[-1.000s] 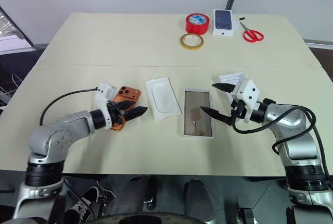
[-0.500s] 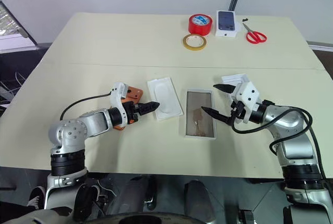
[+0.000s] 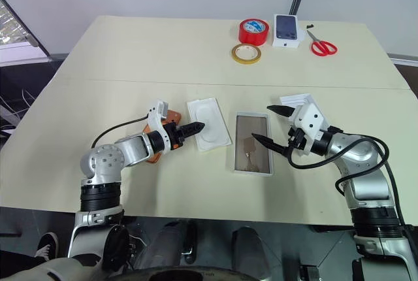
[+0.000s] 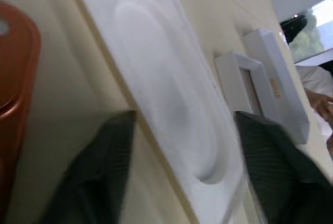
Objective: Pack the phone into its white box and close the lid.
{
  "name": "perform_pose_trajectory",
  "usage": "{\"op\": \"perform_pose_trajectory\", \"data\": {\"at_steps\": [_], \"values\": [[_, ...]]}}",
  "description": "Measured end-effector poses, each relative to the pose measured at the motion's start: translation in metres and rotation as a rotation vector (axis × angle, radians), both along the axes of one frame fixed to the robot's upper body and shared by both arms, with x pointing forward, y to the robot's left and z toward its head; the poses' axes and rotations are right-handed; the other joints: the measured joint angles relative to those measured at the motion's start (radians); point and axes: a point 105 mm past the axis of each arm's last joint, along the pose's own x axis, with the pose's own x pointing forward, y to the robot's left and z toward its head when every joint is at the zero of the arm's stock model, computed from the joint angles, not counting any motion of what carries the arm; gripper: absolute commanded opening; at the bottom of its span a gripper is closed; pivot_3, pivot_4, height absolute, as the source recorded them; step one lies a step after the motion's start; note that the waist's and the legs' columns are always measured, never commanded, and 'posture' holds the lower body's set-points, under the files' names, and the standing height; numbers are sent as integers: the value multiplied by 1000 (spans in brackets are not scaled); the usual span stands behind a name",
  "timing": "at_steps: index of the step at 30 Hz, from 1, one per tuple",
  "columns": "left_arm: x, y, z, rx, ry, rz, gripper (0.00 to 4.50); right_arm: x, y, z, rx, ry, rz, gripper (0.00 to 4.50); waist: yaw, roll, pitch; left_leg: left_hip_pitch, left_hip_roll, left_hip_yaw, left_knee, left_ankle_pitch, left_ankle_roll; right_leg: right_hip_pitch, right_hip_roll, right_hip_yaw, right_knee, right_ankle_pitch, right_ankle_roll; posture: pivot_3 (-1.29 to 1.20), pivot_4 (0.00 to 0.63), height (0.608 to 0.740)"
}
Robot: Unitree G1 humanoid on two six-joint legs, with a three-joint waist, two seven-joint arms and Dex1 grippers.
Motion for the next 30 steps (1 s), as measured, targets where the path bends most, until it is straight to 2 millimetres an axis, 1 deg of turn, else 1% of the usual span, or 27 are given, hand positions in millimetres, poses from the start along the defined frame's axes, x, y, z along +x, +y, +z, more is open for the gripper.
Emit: {"op": "perform_pose_trajectory", "data": {"at_steps": [2, 4, 8, 11, 12, 15, 16, 17, 20, 22, 24, 25, 27, 28, 30], "values": [[-2, -2, -5, -1, 32, -8, 912, 0, -1, -1, 1, 2, -2, 4500, 0, 0, 0, 0, 0, 0, 0, 0, 0, 0, 0, 0, -1, 0, 0, 0, 150, 728], [-2, -6, -1, -12, 31, -20, 25, 1, -2, -2, 1, 5, -6, 4500, 1, 1, 0, 1, 0, 0, 0, 0, 0, 1, 0, 0, -1, 0, 0, 0, 150, 728], [0, -4, -1, -14, 44, 1, 25, -1, -2, -3, -5, 7, 3, 4500, -3, 1, -1, 3, 0, 0, -1, -1, 1, 3, 0, 0, -1, 0, 0, 0, 150, 728], [1, -3, 0, -24, 50, 7, 25, -7, -5, -9, -32, 33, 28, 4500, -3, 1, -1, 3, 0, 0, -2, -1, 1, 3, 0, 0, -1, 0, 0, 0, 150, 728], [1, -3, 0, -21, 50, 7, 25, -11, -6, -12, -44, 50, 38, 4500, -3, 1, -1, 3, 0, 0, -2, -1, 1, 3, 0, 0, -1, 0, 0, 0, 150, 728], [2, -1, 1, -14, 53, 11, 25, -30, -7, -20, -64, 151, 109, 4500, -3, 1, -1, 3, 0, 0, -2, -1, 1, 2, 0, 0, -1, 0, 0, 0, 150, 728], [2, 0, 2, -13, 55, 11, 25, -38, -5, -22, -63, 190, 141, 4500, -3, 1, 0, 3, 0, 0, -2, -1, 1, 2, 0, 0, -1, 0, 0, 0, 150, 728], [2, 2, 2, -2, 58, 11, 25, -50, 0, -24, -68, 229, 188, 4500, -5, 1, 0, 3, 1, 0, -3, -1, 1, 2, 0, 0, -1, 0, 0, 0, 150, 728], [2, 6, 3, 18, 60, 11, 25, -71, 20, -30, -72, 294, 298, 4500, -7, 0, 0, 3, 1, 0, -3, -1, 1, 2, 0, 0, -1, 0, 0, 0, 150, 728], [2, 9, 4, 25, 58, 11, 25, -76, 28, -38, -103, 312, 329, 4500, -5, -1, 1, 2, 1, 0, -3, -1, 1, 1, 0, 0, -2, 0, 0, 0, 150, 728], [3, 12, 6, 13, 60, 14, 25, -75, 29, -51, -172, 322, 321, 4500, -3, -1, 1, 1, 1, 0, -2, -1, 1, 0, -1, 0, -2, 0, 0, 0, 150, 728], [3, 13, 7, 9, 60, 19, 7, -74, 29, -57, -197, 327, 314, 4253, -1, -1, 1, 0, 0, 0, -2, -1, 1, -1, -1, 0, -2, 0, 0, 0, 150, 728], [5, 17, 9, 3, 58, 34, 0, -64, 24, -68, -252, 333, 275, 3648, -2, -2, 1, -1, 0, 0, -2, -1, 0, -2, -1, 0, -2, 0, 0, 0, 150, 728], [6, 18, 11, 2, 52, 38, 0, -59, 22, -70, -267, 324, 255, 3159, -2, -2, 1, -2, 0, 0, -2, 0, -1, -3, -1, 0, -1, 0, 0, 0, 150, 728], [9, 21, 16, -2, 37, 48, 0, -52, 23, -69, -281, 304, 248, 2180, -3, -2, 1, -2, 0, -1, -2, 0, -2, -3, -1, 0, -1, 0, 0, 0, 150, 728]]}}
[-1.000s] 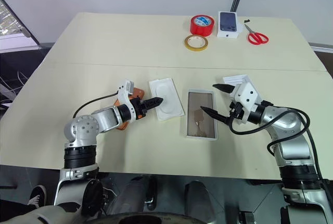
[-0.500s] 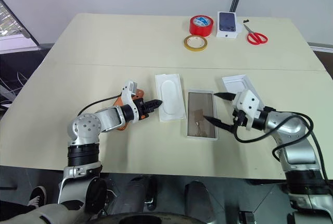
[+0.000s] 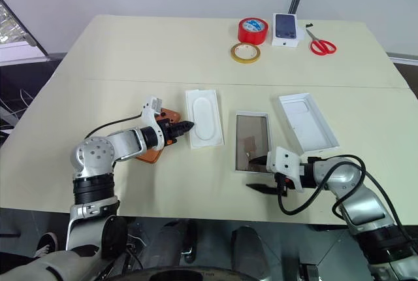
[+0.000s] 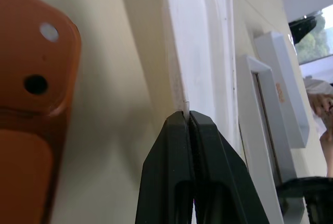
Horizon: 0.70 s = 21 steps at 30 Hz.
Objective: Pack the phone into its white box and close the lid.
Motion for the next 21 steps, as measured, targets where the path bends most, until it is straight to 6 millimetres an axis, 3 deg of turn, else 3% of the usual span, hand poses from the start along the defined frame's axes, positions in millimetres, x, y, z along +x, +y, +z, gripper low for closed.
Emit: {"op": "perform_pose_trajectory", "data": {"at_steps": [4, 5, 12, 16, 19, 21], "values": [[4, 5, 11, -50, -25, 27, 0, 7, 1, 4, 9, -5, -6, 135, 0, 0, 0, 0, 0, 0, 0, 1, -1, 0, 0, 0, 0, 0, 0, 0, 150, 728], [5, 5, 14, -78, -28, 35, 0, 10, 6, 5, 24, -10, -2, 48, 0, -1, 1, 0, 0, 0, 0, 1, -2, 0, 0, 0, 0, 0, 0, 0, 150, 728], [13, -7, 60, -265, -101, 13, 0, 34, 43, 12, 73, -99, 47, 48, -1, -4, 2, -1, 0, 0, 0, 2, -4, -1, 1, 0, 0, 0, 1, 0, 150, 728], [10, -8, 61, -268, -77, -21, 0, 39, 56, 15, 100, -123, 64, 48, -1, -4, 2, -1, 0, 0, 0, 3, -5, -1, 3, -1, 1, 0, 1, 0, 150, 728], [5, -12, 56, -233, -67, -58, 0, 37, 59, 18, 108, -126, 97, 951, -1, -4, 2, -1, 0, 0, 0, 3, -5, 0, 4, -1, 1, 0, 1, 0, 150, 728], [-1, -17, 44, -206, -46, -82, 0, 32, 59, 20, 122, -105, 136, 1922, -1, -4, 2, -1, 0, 0, 0, 3, -5, 0, 4, -1, 1, 0, 1, 0, 150, 728]]}}
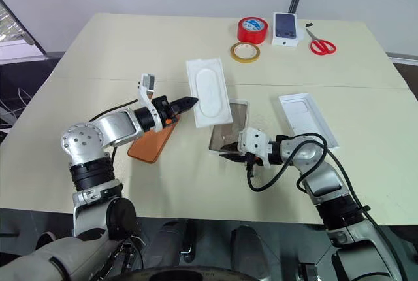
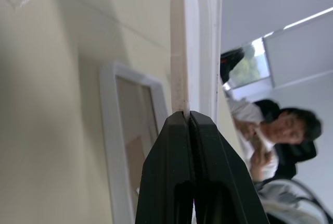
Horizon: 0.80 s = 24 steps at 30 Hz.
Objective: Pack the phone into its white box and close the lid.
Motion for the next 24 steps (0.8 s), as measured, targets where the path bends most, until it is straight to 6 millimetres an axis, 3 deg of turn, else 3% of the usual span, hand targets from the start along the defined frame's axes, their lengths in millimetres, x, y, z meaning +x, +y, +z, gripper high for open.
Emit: {"op": "perform_pose_trajectory", "data": {"at_steps": [3, 7, 11, 15, 19, 24], "values": [[-8, -9, -14, 35, 23, -50, 0, -5, -5, 4, 11, -8, 3, 3442, 0, 0, 0, 0, 0, 0, 0, 0, 0, 0, 0, 0, 0, 0, 0, 0, 150, 728], [-11, -14, -15, 72, -7, -88, 0, -13, -24, 13, 16, -3, -45, 3442, 1, 0, 0, 0, 0, 0, 0, 0, 0, 0, -3, 1, 0, 0, 0, 0, 150, 728], [-13, -27, -18, 92, -26, -141, 0, -18, -61, 13, -73, 7, -137, 3442, 1, 0, 0, 0, 0, 0, 0, -1, 2, 0, -4, 1, -1, 0, 0, 0, 150, 728], [-11, -35, -30, 132, -15, -178, 0, -14, -80, 8, -88, 11, -220, 3442, -2, 1, 0, 0, 0, 0, -1, -1, 2, 0, -3, 1, -1, 0, 0, 0, 150, 728], [-5, -35, -32, 153, -26, -186, 0, -10, -86, 13, -79, -24, -262, 3442, 0, 1, 0, 0, 0, 0, -1, -1, 3, 0, -3, 1, -1, 0, 0, 0, 150, 728], [1, -36, -36, 147, -17, -181, 2440, -6, -86, 17, -38, -54, -296, 3483, 2, 0, 0, 0, 0, 0, -1, -1, 3, 0, -4, 1, -1, 0, 0, 0, 150, 728]]}}
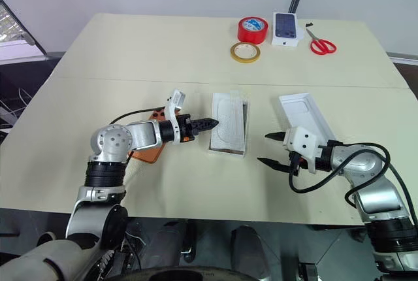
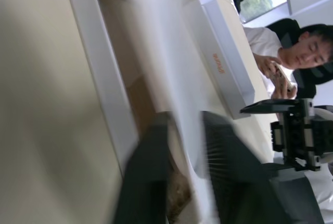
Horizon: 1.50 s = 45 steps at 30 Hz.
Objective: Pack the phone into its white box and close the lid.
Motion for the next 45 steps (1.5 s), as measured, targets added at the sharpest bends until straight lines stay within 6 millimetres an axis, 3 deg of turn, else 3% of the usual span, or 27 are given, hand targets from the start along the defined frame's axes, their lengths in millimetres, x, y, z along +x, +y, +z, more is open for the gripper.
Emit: {"op": "perform_pose_trajectory", "data": {"at_steps": [3, 7, 9, 11, 14, 16, 19, 21, 24, 29, 32, 35, 38, 45], "values": [[4, -1, 4, 1, -17, 1, 3869, 7, 7, 10, 69, -28, -8, 3483, -1, 0, 0, 0, 0, 0, 0, 0, 0, 0, 0, 0, 0, 0, 0, 0, 150, 728], [8, 3, 10, 6, -51, 9, 3869, 24, 25, 35, 206, -87, -12, 3483, -9, 0, 0, 0, 1, 0, 0, 1, -1, -1, 1, 0, 1, 0, 0, 0, 150, 728], [14, 12, 15, 30, -107, 47, 3930, 34, 38, 51, 287, -119, -10, 2619, -8, 0, 0, 0, 1, 0, -1, 1, -2, -2, 1, 0, 1, 0, 0, 0, 150, 728], [20, 26, 24, 78, -210, 95, 3930, 40, 49, 52, 301, -133, -8, 1574, -6, 0, 0, -1, 1, 0, -2, 2, -3, -2, 1, 0, 0, 0, 0, 0, 150, 728], [24, 41, 37, 174, -390, 147, 3930, 49, 73, 34, 293, -106, -11, 58, -3, 0, 0, -1, 0, 1, -2, 2, -3, -3, 0, 1, 0, 0, 0, 0, 150, 728], [19, 46, 36, 188, -470, 156, 3930, 57, 85, 21, 240, -115, -34, 58, -4, 1, 0, -1, 0, 2, -2, 2, -3, -3, -1, 1, 0, 0, 0, 0, 150, 728], [10, 62, 15, 256, -471, 160, 3930, 62, 98, 4, 105, -146, -40, 58, -4, 0, 0, -2, 0, 2, -2, 1, -2, -5, -1, 1, 1, 0, 0, 0, 150, 728], [10, 72, 11, 273, -466, 183, 3930, 62, 100, -3, 63, -147, -41, 58, -2, 0, 0, -2, 0, 1, -2, 0, 0, -5, -1, 1, 1, 0, 0, 0, 150, 728], [13, 84, 17, 275, -479, 225, 3930, 59, 99, -12, -6, -133, -14, 58, -3, 0, 0, -2, -1, 1, -2, -1, 2, -5, -2, 1, 1, 0, 0, 0, 150, 728], [13, 88, 16, 274, -473, 240, 3930, 46, 84, -20, -173, -115, 100, 58, -4, 0, 0, -2, -1, 1, -1, -2, 3, -3, -2, 1, 0, 0, 0, 0, 150, 728], [13, 86, 16, 265, -471, 243, 3930, 36, 85, -18, -151, -60, 137, 58, -4, 0, 0, -1, 0, 0, -2, -2, 3, -3, -1, 0, 1, 0, 0, 0, 150, 728], [13, 85, 14, 262, -465, 243, 3930, 18, 100, -21, -73, 35, 206, 58, -5, 0, 0, -2, 0, 0, -3, -2, 3, -4, -1, 0, 1, 0, 0, 0, 150, 728], [12, 85, 14, 255, -459, 242, 3930, 6, 99, -22, -117, 63, 259, 58, -5, 0, 0, -2, 0, 0, -2, -2, 3, -4, -1, 0, 1, 0, 0, 0, 150, 728], [14, 99, 21, 232, -450, 281, 3930, 7, 97, -24, -101, 56, 262, 58, -3, 0, 0, -2, 0, 0, -2, -2, 4, -4, -2, 0, 1, 0, 0, 0, 150, 728]]}}
